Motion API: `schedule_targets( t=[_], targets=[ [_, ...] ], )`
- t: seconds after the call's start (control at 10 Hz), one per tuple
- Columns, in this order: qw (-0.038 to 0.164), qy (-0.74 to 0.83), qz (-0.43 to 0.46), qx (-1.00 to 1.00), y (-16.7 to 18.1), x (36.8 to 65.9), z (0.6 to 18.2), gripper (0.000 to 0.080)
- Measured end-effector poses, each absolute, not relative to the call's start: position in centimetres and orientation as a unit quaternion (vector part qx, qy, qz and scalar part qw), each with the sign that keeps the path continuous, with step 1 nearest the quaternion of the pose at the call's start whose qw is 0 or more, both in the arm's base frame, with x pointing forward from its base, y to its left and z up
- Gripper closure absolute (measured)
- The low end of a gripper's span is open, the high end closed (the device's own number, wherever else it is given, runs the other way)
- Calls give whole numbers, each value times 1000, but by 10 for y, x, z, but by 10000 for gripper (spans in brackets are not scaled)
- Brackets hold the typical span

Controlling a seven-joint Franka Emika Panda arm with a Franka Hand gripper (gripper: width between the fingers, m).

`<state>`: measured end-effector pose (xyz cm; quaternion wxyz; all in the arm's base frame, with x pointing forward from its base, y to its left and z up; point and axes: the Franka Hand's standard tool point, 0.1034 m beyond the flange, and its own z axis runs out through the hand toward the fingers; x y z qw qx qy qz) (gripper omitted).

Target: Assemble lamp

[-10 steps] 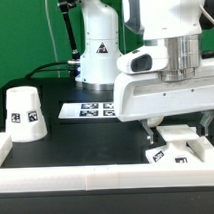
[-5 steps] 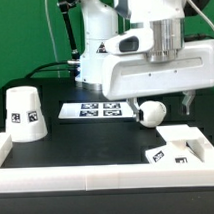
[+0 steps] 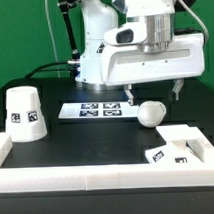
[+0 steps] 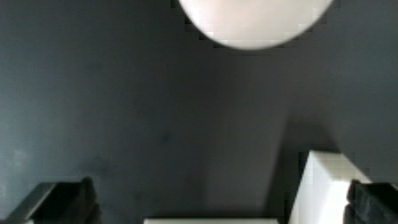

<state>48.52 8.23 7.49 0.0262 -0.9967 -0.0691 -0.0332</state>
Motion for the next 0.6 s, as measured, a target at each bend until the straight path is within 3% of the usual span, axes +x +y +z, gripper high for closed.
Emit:
schedule_targets(
  t=[0.3, 0.6],
  targets=[
    [37, 21, -27, -999, 73, 490, 78, 101],
    [43, 177, -11, -983, 75, 471, 70, 101]
  ],
)
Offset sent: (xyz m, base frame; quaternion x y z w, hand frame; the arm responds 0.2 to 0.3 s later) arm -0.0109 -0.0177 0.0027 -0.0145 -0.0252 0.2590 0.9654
